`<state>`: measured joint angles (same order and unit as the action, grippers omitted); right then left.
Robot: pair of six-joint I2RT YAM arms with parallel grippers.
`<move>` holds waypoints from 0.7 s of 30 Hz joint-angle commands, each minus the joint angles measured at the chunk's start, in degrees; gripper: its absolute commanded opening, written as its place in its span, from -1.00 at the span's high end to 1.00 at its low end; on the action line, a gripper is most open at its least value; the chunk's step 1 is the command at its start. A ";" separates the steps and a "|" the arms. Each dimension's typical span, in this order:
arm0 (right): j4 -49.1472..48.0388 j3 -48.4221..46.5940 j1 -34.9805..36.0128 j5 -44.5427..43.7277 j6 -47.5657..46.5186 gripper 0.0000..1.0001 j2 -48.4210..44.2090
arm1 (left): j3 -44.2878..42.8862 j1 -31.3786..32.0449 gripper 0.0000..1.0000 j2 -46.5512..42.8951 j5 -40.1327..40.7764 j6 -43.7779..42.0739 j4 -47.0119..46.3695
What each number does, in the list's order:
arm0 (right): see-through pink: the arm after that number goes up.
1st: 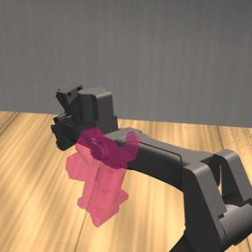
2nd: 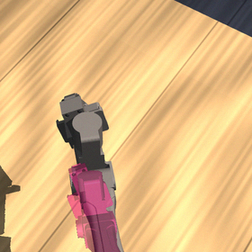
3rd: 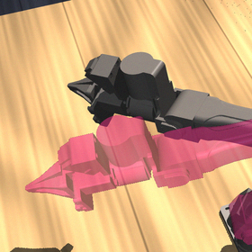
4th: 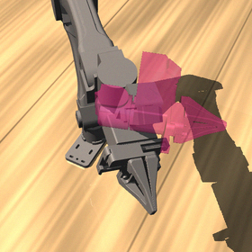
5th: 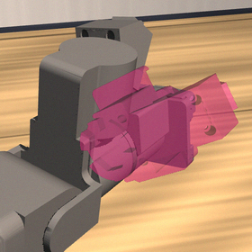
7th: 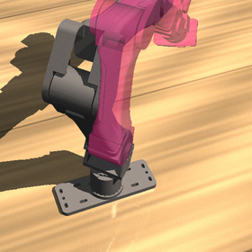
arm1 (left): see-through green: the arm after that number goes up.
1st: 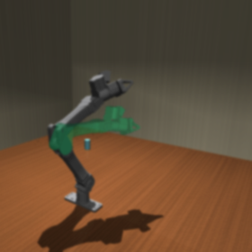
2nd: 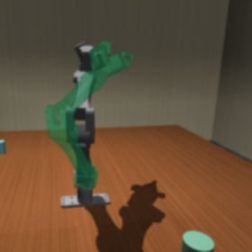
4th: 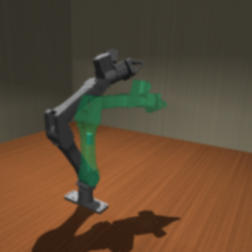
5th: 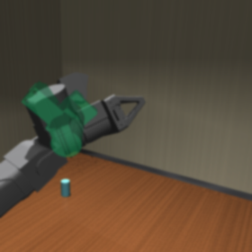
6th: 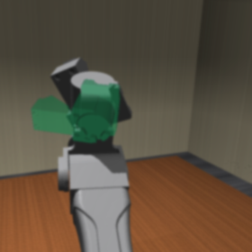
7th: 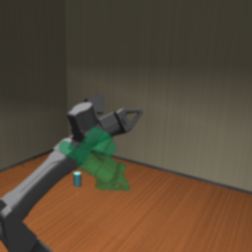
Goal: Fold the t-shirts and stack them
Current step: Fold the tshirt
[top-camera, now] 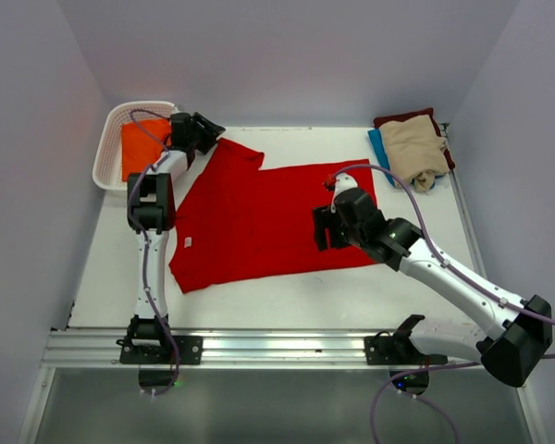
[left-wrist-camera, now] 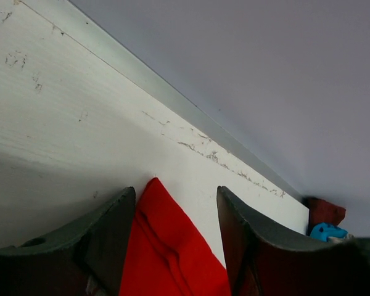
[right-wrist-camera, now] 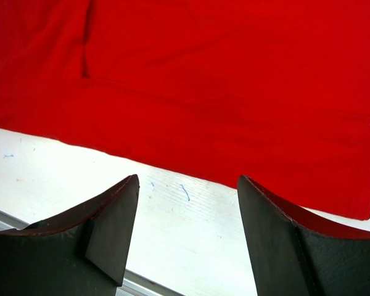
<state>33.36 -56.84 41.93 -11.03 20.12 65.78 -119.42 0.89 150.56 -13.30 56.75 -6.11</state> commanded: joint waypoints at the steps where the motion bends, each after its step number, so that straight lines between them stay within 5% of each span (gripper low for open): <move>1: -1.02 -0.03 -0.18 -1.45 0.89 -0.37 0.58 | -1.08 0.70 -0.19 1.84 -2.08 0.47 -0.40; 13: -1.37 0.59 -0.54 -1.89 1.24 -0.12 0.40 | 1.91 1.14 0.06 0.87 -1.99 -0.06 0.31; 19: -1.37 1.20 -0.62 -2.24 1.94 0.51 -0.12 | 1.82 1.05 0.76 1.84 -2.69 0.29 -0.74; 20: -1.29 1.47 -0.71 -2.59 2.03 0.56 -0.21 | 1.64 0.96 1.00 1.84 -2.70 0.29 -0.83; 21: -1.28 1.38 -0.71 -2.68 2.12 0.59 -0.21 | 1.82 0.87 1.00 1.84 -2.70 0.29 -1.01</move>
<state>33.19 -55.68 41.50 -11.73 21.58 66.48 -118.21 2.00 151.20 -15.00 57.34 -6.37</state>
